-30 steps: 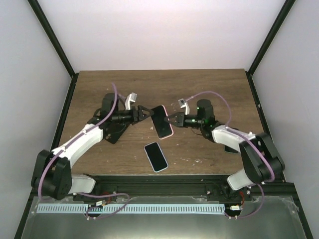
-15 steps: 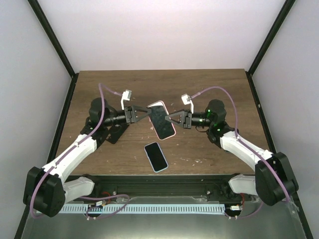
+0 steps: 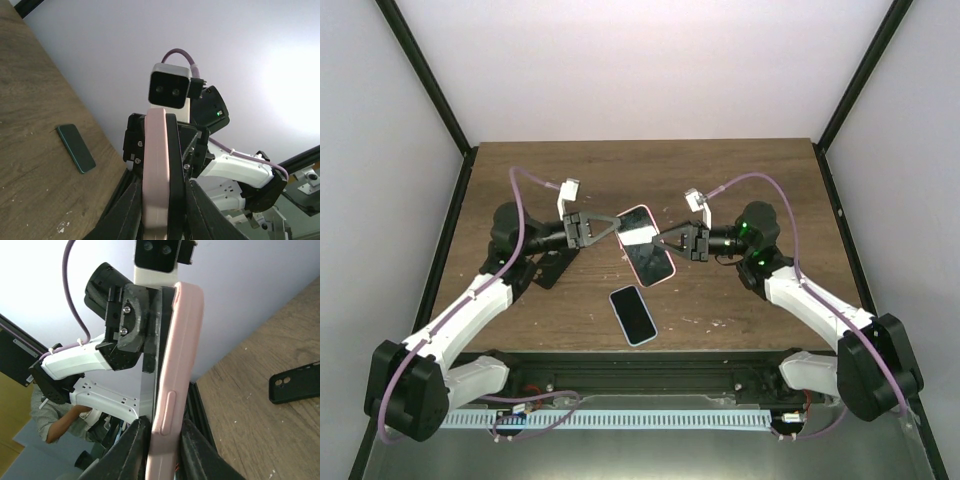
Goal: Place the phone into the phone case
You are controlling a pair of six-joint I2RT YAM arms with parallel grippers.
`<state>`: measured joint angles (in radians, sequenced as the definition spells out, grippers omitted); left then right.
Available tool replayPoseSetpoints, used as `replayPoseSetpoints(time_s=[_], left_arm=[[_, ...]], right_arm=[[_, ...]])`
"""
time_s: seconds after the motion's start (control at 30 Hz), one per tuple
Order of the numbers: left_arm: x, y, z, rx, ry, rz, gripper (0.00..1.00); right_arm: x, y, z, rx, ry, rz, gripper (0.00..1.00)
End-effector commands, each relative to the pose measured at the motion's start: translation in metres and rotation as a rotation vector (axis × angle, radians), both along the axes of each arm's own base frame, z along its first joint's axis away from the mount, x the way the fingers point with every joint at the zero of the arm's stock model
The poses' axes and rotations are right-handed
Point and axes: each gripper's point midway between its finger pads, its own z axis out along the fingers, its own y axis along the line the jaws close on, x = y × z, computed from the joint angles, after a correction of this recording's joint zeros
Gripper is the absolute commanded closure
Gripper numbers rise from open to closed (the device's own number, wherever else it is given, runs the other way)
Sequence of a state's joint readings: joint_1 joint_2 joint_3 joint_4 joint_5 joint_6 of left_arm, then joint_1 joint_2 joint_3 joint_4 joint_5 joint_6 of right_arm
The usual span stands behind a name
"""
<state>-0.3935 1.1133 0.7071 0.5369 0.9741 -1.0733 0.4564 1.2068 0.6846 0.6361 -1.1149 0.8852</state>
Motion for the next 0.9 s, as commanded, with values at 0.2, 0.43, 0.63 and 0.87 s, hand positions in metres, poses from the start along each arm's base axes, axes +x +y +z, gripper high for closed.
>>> replayPoseSetpoints(time_s=[0.2,0.43,0.63,0.87], left_arm=[[-0.002,-0.005,0.002,0.087,-0.064,-0.015,1.0],[-0.019,-0.001,0.024,0.024,-0.075,-0.052,0.5],[-0.023,0.002,0.03,-0.034,-0.057,-0.049,0.5],[-0.021,0.0,0.028,-0.035,-0.06,-0.058,1.0]], right_arm=[[-0.009,0.015,0.018,0.028,-0.042,0.056,0.75],[-0.021,0.014,0.032,0.081,-0.057,0.08,0.99],[-0.027,0.011,0.038,0.091,-0.07,0.084,0.99],[-0.028,0.011,0.042,0.101,-0.07,0.09,0.99]])
